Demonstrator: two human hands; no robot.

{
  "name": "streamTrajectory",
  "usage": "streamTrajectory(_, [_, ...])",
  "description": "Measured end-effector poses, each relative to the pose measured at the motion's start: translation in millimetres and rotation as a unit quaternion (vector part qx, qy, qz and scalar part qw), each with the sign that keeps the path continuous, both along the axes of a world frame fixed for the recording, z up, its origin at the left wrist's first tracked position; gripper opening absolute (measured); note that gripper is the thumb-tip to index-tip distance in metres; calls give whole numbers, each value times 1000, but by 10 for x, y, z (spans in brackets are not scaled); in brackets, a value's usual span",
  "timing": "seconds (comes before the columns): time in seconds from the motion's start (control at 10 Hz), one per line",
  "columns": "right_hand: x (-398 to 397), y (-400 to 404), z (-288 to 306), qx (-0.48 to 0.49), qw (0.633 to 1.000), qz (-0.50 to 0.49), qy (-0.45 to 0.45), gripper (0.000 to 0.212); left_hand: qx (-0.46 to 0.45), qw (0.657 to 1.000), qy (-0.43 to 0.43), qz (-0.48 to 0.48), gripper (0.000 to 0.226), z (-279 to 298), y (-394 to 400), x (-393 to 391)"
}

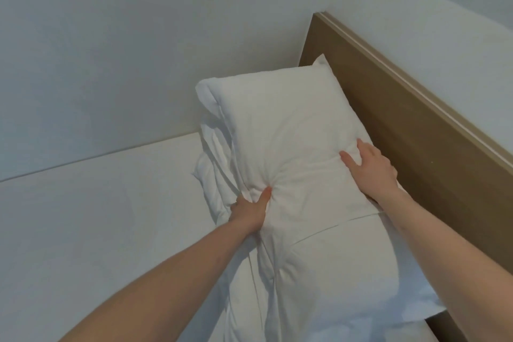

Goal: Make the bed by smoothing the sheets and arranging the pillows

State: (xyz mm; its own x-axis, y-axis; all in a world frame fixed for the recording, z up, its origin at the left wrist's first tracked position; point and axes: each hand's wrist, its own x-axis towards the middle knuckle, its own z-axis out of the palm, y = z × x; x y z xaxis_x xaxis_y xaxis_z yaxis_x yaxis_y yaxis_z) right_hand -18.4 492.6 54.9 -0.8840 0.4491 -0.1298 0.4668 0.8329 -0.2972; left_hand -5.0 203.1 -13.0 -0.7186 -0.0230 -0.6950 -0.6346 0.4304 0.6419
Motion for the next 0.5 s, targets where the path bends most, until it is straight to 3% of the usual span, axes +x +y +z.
streamTrajectory(0.1, [261,-405,315,-31,995,33,93,71,22,995,61,-72,92,285,-148,157])
streamTrajectory(0.2, [746,-978,277,12,994,94,53,76,37,982,74,-169,70,550,-415,414])
streamTrajectory(0.3, [1010,-1163,33,76,991,113,4,80,6,967,66,-248,68,700,-784,658])
streamTrajectory(0.5, [1123,-1422,431,41,993,106,-13,71,-87,951,155,-254,58,1089,-1698,1005])
